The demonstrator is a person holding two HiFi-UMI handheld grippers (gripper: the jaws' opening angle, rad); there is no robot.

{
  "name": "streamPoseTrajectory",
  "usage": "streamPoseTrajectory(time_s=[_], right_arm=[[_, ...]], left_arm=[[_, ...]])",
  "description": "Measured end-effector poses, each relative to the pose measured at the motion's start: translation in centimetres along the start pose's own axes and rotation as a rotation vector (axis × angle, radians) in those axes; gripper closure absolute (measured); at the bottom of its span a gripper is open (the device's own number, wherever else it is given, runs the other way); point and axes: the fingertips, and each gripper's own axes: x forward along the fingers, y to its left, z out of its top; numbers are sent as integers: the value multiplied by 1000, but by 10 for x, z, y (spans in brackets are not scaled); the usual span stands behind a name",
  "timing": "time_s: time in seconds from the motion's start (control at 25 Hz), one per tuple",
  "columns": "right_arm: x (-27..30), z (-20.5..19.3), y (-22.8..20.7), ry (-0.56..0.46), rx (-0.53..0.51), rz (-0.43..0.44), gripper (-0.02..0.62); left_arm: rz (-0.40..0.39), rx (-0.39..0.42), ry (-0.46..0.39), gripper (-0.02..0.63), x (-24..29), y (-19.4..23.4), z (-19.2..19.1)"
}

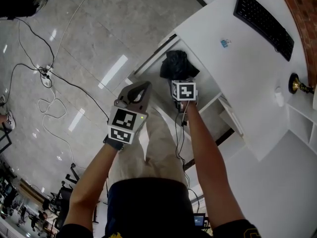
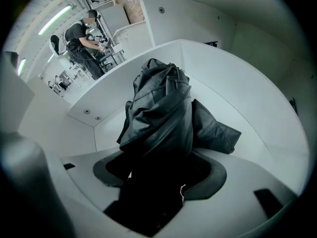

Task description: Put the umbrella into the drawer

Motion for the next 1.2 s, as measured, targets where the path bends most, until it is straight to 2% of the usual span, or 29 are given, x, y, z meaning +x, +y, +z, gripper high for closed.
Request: streamPoseTrajectory(time_s=[0.2,0.32,0.44,0.6,0.8,0.84,0.92,1.08,1.2], right_arm=[[-1,-1,1,10,-22,0,319],[-4,-2,7,33,-58,55,275],[-15,-1,7,23,-49,82,272],[-44,6,6,-21,-25,95,272],[-112,5,12,-78,2,123,274],[-127,5,14,-90,-2,122,281],[-155,10,17,-127,-19,111,352],[-213,29,26,-227,-39,77,420],[-257,42,27,-290,-47,44,452]], left_arm=[[-29,22,21,589,-2,-9,-5],[-41,19,22,589,-4,-12,-4],[-51,29,27,589,-8,-15,-3],[-55,48,34,589,-15,-17,2],[-52,46,27,589,-37,-28,22],[-52,49,25,589,-42,-31,28],[-57,68,14,589,-54,-36,44],[-68,127,-33,589,-81,-48,82],[-53,123,-75,589,-99,-55,105]])
